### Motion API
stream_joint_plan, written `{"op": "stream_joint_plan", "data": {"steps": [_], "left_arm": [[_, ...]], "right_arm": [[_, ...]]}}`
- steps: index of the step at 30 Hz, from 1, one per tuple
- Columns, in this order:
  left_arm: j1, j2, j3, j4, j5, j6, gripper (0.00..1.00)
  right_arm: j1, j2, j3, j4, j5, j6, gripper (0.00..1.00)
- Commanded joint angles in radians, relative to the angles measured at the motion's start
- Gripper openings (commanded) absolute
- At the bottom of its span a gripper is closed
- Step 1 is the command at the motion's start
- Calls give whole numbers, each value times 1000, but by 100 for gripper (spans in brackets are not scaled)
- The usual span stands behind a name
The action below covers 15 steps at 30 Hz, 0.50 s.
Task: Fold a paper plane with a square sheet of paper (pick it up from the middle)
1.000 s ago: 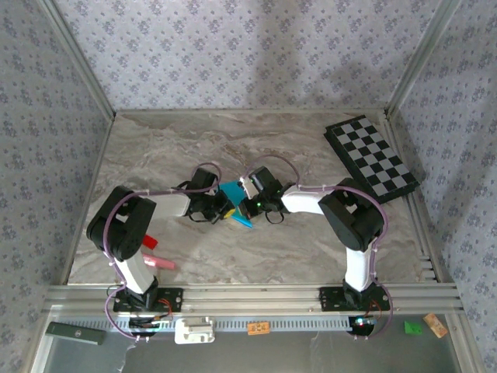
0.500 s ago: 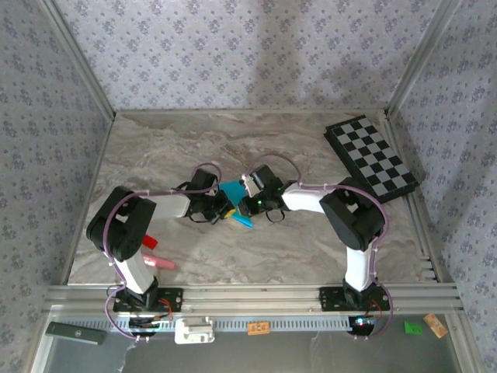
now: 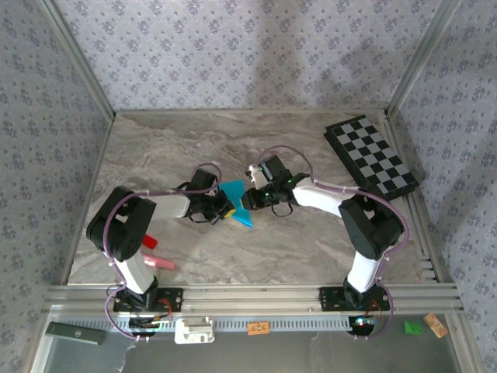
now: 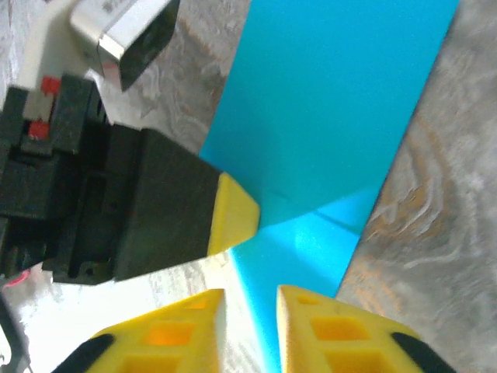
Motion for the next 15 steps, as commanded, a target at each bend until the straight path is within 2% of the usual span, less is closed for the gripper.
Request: {"op": "stream_joint_plan", "data": {"steps": [1, 5, 15], "left_arm": [[-5, 20, -24, -75, -57, 8, 6], [-4, 23, -26, -71, -57, 3, 5], [-5, 27, -29, -71, -56, 1, 5]], "right_arm": [[17, 16, 12, -73, -61, -40, 19], [43, 49, 34, -105, -80, -77, 14], [72, 113, 68, -136, -53, -92, 12]]}}
